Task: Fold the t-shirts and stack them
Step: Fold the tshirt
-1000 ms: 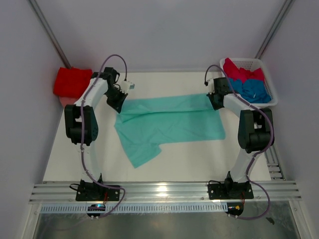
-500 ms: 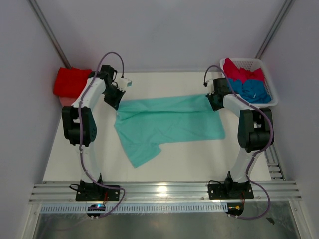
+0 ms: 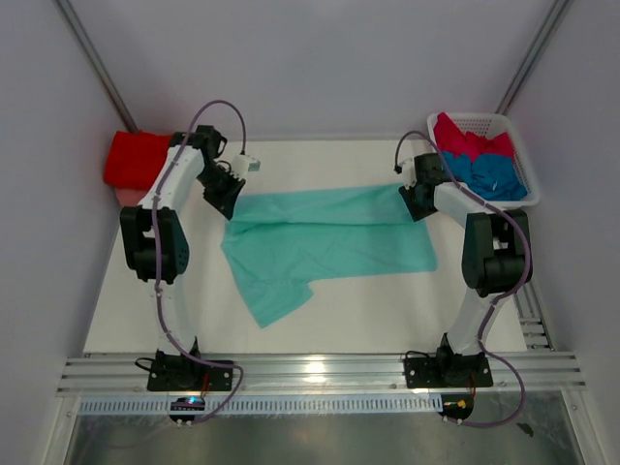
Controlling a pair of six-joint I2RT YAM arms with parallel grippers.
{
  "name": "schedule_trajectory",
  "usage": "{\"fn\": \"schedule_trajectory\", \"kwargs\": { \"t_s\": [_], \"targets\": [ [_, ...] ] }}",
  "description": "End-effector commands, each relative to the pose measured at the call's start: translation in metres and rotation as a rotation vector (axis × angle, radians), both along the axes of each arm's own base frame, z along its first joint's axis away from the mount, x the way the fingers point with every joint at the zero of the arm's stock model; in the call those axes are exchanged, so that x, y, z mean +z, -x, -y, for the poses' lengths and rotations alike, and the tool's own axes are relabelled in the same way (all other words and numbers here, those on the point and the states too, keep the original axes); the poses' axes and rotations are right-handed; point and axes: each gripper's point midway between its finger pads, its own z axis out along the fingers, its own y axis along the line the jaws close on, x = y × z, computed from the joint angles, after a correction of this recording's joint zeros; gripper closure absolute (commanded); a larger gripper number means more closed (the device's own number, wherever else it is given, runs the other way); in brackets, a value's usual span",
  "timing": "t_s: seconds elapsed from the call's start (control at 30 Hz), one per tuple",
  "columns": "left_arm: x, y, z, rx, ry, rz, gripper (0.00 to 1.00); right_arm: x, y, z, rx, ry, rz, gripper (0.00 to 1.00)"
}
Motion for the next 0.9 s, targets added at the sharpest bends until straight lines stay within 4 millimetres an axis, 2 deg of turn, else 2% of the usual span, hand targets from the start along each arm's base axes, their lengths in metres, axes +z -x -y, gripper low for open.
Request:
{"fn": "schedule_trajectory", "kwargs": {
  "t_s": [0.0,0.07,0.13,0.17,0.23,0.27,0.37,0.67,0.73,0.77,0.8,0.83,0.87],
  "targets": [
    [0.005,0.004,-0.002,-0.032,0.018,-0.03,0.91,0.025,-0.001,-0.002,0.024,-0.013,0.031,0.47],
    [0.008,0.007,-0.002,-0.04,0.016,-0.044,0.83,0.029,-0.001,-0.003,0.031,-0.015,0.038,0.38],
    [0.007,0.008,-0.002,-0.05,0.018,-0.055,0.67,0.032,0.0,-0.004,0.036,-0.021,0.042,0.27],
    [0.007,0.009,-0.002,-0.05,0.017,-0.06,0.57,0.035,0.001,-0.004,0.037,-0.022,0.05,0.26],
    [0.008,0.01,-0.002,-0.059,0.02,-0.058,0.45,0.042,0.001,-0.005,0.039,-0.026,0.062,0.25],
    [0.008,0.01,-0.002,-0.062,0.023,-0.061,0.35,0.044,0.001,-0.005,0.04,-0.027,0.068,0.25],
    [0.011,0.007,-0.001,-0.065,0.027,-0.043,0.24,0.057,-0.007,-0.004,0.037,-0.025,0.105,0.25],
    [0.014,-0.006,0.007,0.001,0.065,-0.003,0.25,0.067,-0.026,-0.011,0.018,-0.069,0.164,0.25],
    [0.011,-0.003,0.012,0.012,0.091,-0.004,0.26,0.064,-0.022,-0.018,0.051,-0.097,0.151,0.25],
    [0.02,-0.001,0.015,0.01,0.108,0.022,0.26,0.063,-0.017,-0.022,0.076,-0.112,0.144,0.25],
    [0.02,0.002,0.016,0.006,0.118,0.034,0.26,0.064,-0.015,-0.023,0.099,-0.111,0.147,0.25],
    [0.011,0.006,0.019,0.001,0.128,0.037,0.26,0.064,-0.013,-0.023,0.106,-0.111,0.151,0.25],
    [0.012,0.009,0.021,-0.008,0.137,0.053,0.26,0.064,-0.012,-0.024,0.114,-0.109,0.156,0.25]
  ]
}}
